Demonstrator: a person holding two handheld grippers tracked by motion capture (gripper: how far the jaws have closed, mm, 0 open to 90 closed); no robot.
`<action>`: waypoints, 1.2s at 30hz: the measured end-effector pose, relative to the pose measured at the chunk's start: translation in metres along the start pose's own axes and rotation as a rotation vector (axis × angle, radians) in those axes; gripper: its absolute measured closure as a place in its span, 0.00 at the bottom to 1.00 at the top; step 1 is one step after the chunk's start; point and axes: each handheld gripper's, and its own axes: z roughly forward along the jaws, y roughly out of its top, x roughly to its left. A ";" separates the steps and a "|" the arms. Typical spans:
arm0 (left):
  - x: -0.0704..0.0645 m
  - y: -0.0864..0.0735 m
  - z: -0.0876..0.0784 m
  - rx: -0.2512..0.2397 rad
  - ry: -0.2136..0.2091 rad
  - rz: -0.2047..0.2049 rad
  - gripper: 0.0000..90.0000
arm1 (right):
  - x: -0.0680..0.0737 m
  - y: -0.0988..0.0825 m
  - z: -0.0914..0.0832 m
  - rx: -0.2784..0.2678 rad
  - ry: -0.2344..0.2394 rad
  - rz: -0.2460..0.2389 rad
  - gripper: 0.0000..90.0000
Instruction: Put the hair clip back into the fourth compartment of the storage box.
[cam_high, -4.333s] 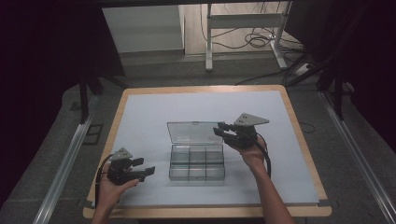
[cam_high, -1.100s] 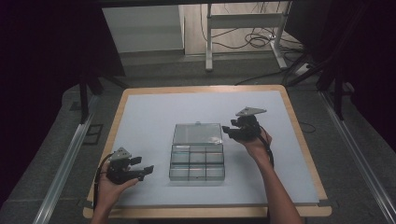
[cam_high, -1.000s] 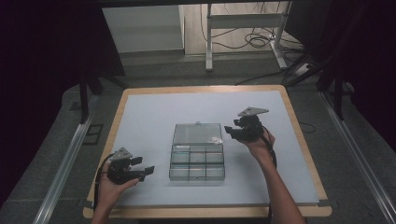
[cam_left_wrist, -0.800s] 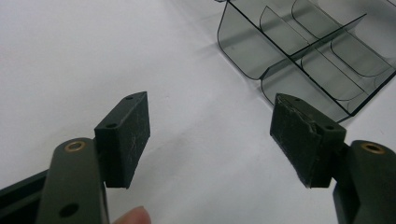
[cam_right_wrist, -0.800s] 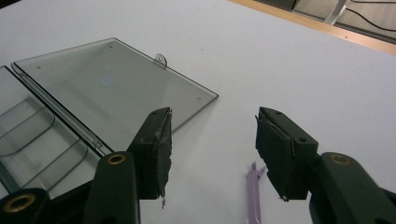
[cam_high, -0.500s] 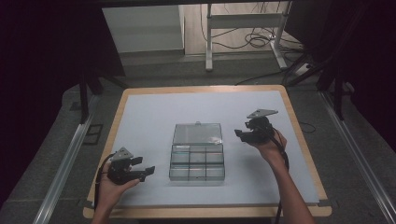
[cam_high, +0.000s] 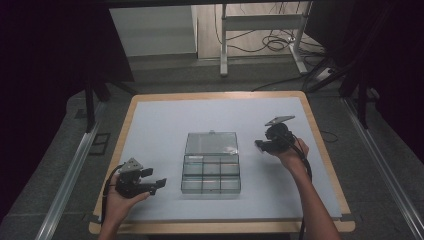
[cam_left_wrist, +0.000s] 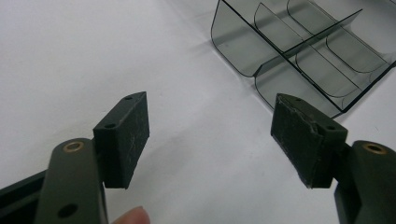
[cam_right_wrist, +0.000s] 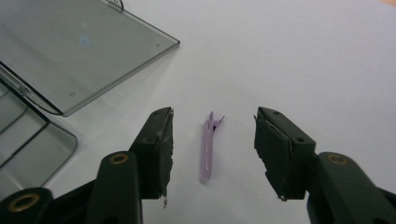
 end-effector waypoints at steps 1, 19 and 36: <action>0.000 0.000 0.000 0.000 0.000 0.000 0.32 | 0.000 0.000 0.001 0.009 -0.001 0.003 0.54; 0.002 0.000 -0.002 -0.004 0.004 -0.007 0.31 | -0.004 -0.004 0.018 0.088 0.017 0.031 0.63; 0.004 -0.001 -0.003 -0.002 0.002 -0.010 0.31 | -0.003 -0.010 0.030 0.136 0.018 0.034 0.73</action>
